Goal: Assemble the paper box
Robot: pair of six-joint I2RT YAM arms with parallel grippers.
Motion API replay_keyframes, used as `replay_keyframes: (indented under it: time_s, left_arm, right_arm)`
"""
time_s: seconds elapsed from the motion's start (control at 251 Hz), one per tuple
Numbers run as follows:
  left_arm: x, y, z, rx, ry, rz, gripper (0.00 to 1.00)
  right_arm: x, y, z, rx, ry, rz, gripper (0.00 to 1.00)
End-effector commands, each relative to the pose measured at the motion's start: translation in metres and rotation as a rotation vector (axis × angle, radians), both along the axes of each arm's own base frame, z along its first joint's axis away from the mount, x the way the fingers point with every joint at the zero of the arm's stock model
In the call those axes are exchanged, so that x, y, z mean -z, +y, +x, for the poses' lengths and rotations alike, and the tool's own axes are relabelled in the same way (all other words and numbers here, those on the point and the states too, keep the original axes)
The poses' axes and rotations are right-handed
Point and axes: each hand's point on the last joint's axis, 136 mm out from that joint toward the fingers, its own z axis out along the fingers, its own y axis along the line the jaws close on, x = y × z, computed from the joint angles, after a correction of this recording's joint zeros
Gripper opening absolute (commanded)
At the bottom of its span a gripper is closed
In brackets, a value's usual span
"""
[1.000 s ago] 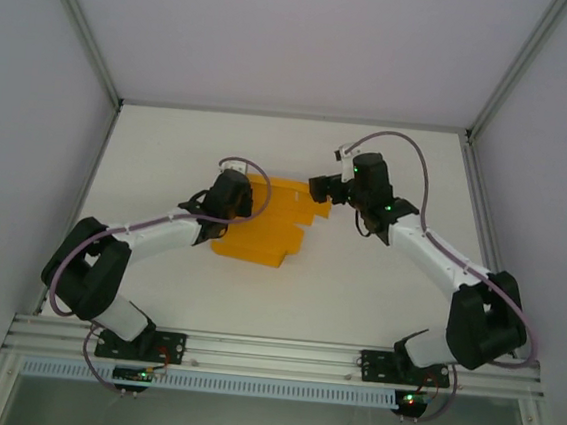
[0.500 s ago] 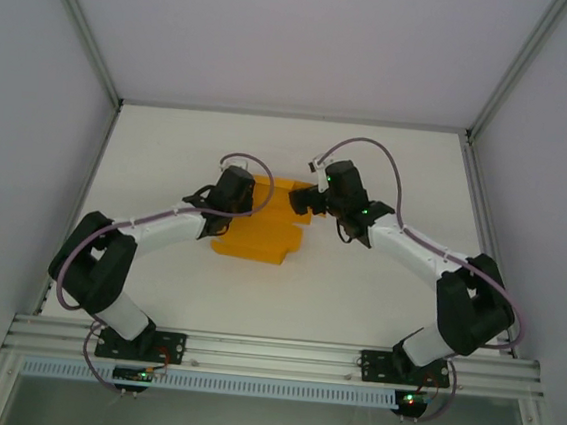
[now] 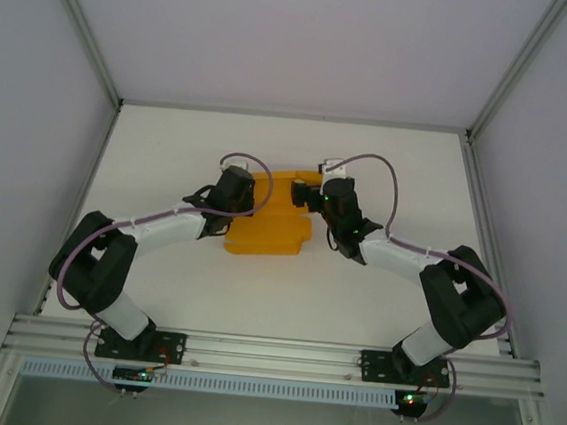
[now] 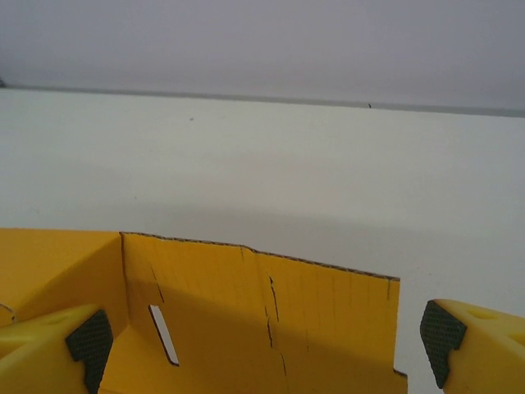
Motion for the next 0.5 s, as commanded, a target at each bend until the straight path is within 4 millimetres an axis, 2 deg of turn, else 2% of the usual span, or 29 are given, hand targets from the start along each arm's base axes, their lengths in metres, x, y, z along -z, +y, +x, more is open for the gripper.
replay_keyframes:
  time_s: [0.0, 0.064, 0.164, 0.307, 0.415, 0.495]
  left_arm:
    - [-0.027, -0.025, 0.001, 0.066, -0.057, -0.084, 0.00]
    - [-0.029, -0.023, 0.002, 0.055, -0.064, -0.080, 0.00]
    - [-0.030, -0.018, 0.001, 0.045, -0.073, -0.061, 0.00]
    - [-0.036, -0.016, 0.000, 0.063, -0.097, -0.045, 0.00]
    - [-0.040, -0.018, -0.001, 0.082, -0.105, -0.039, 0.00]
    - [-0.041, -0.020, -0.002, 0.100, -0.106, -0.037, 0.00]
  right_arm:
    - [-0.029, 0.005, -0.005, -0.012, -0.062, 0.111, 0.99]
    - [-0.024, -0.004, -0.015, -0.003, -0.020, 0.086, 0.99]
    - [-0.004, -0.028, -0.038, 0.034, 0.090, 0.033, 0.99]
    - [0.041, -0.076, -0.081, 0.098, 0.319, -0.042, 0.99]
    - [0.070, -0.093, -0.109, 0.072, 0.465, -0.055, 0.99]
    - [0.082, -0.105, -0.116, 0.107, 0.518, -0.048, 0.99]
